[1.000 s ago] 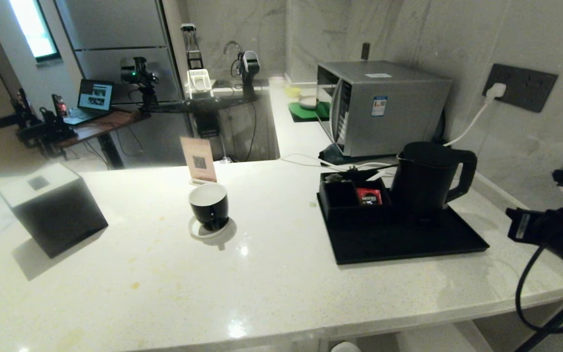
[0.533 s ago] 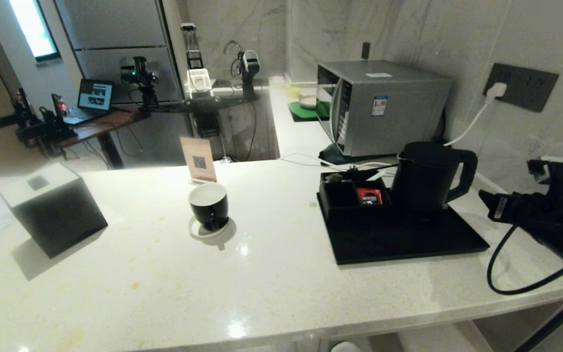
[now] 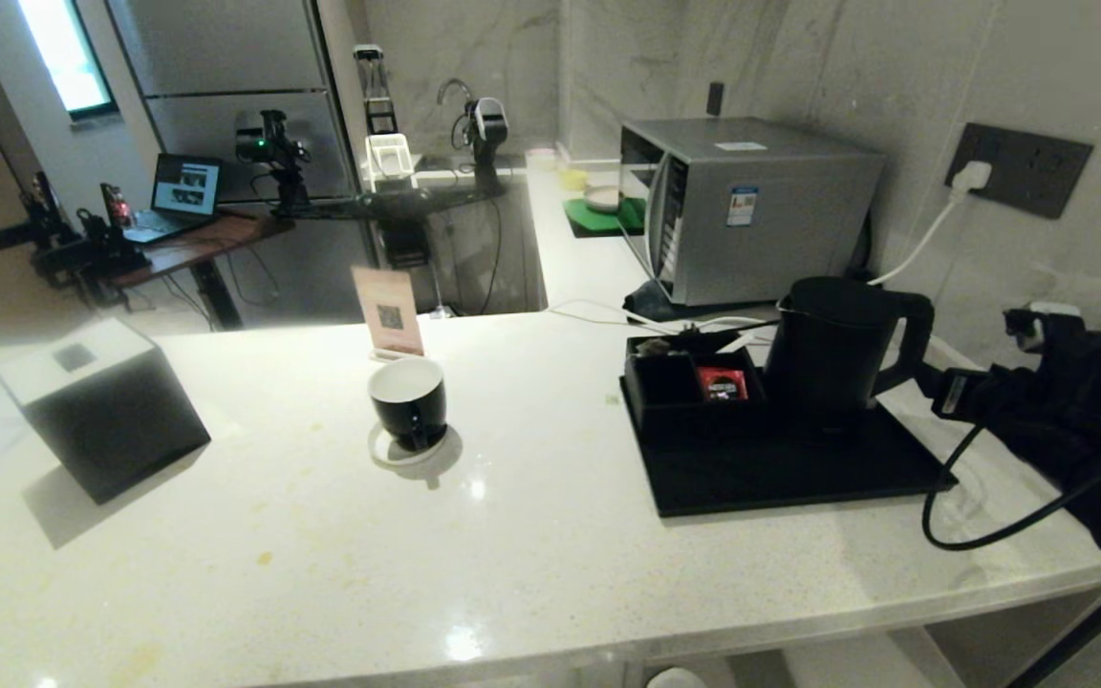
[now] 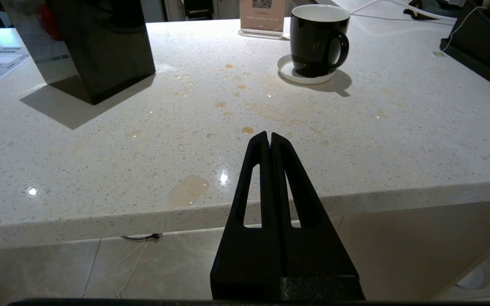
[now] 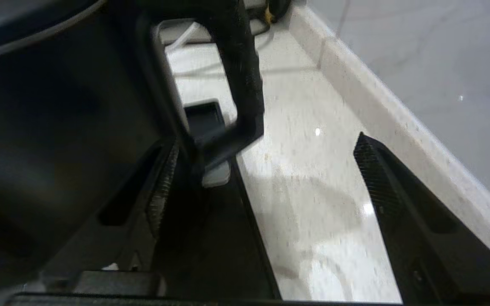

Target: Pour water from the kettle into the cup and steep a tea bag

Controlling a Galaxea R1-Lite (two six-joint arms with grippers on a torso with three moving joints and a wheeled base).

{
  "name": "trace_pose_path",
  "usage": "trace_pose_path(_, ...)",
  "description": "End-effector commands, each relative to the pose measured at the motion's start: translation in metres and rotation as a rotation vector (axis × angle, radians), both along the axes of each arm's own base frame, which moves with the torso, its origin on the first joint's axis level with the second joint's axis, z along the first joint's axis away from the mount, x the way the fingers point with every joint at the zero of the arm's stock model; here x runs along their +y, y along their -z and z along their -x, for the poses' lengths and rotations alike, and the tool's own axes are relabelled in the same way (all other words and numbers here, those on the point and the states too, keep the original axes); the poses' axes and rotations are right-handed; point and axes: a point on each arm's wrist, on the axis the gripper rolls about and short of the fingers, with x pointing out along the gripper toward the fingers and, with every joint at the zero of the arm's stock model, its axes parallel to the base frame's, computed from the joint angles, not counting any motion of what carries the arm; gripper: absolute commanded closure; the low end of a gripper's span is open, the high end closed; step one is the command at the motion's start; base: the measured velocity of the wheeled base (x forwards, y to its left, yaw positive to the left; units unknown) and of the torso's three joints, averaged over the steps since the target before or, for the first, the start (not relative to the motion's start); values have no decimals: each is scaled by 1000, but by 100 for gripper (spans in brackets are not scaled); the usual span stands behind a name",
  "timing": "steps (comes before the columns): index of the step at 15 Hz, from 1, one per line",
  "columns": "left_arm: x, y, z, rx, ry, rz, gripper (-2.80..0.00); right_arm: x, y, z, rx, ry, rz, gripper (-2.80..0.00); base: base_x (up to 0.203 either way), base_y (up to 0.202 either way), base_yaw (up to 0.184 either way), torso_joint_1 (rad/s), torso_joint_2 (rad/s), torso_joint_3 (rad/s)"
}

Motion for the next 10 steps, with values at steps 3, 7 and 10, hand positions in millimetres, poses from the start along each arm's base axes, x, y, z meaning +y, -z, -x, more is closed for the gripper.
trace_pose_path(3, 0, 0, 0, 1, 0, 0, 0, -2, 10, -17, -23, 1, 8, -280, 0, 0, 0, 0, 0, 0)
trace_pose_path(7, 0, 0, 0, 1, 0, 0, 0, -7, 8, -38, -52, 7, 51, -280, 0, 0, 0, 0, 0, 0)
trace_pose_path(10, 0, 0, 0, 1, 0, 0, 0, -11, 10, -53, -67, 12, 75, -280, 0, 0, 0, 0, 0, 0)
